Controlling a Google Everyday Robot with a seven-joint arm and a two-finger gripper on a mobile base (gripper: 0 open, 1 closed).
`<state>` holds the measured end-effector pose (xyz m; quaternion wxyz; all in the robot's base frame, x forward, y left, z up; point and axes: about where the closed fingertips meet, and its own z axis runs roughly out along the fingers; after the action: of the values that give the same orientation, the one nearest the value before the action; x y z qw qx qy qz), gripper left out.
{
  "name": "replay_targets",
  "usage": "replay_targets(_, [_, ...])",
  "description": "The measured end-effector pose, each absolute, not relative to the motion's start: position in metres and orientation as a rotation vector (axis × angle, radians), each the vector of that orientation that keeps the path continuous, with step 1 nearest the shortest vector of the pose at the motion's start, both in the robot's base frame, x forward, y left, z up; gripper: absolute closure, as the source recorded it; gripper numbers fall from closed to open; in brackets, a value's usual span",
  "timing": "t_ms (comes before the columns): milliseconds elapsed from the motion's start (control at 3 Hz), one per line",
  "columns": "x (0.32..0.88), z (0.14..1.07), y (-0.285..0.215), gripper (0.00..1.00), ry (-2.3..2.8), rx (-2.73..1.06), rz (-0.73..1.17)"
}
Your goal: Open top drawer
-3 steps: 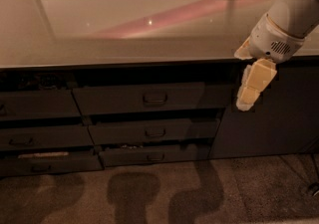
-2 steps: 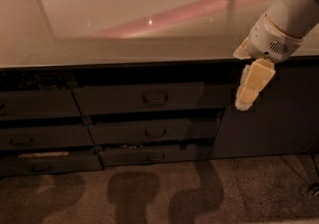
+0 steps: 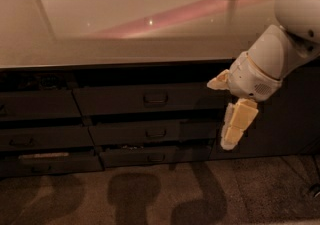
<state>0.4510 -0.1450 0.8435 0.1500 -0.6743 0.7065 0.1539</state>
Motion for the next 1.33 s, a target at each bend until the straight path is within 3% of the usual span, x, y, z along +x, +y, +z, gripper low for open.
replay_targets(667, [0.457, 0.842, -0.141, 0.0, 2.033, -1.966, 0.469])
replay_targets(1000, [0.455, 0.843, -0.136, 0.0, 2.008, -2.021, 0.377])
replay_targets(1333, [0.446, 0.832, -0.129, 0.0, 1.908, -2.124, 0.091])
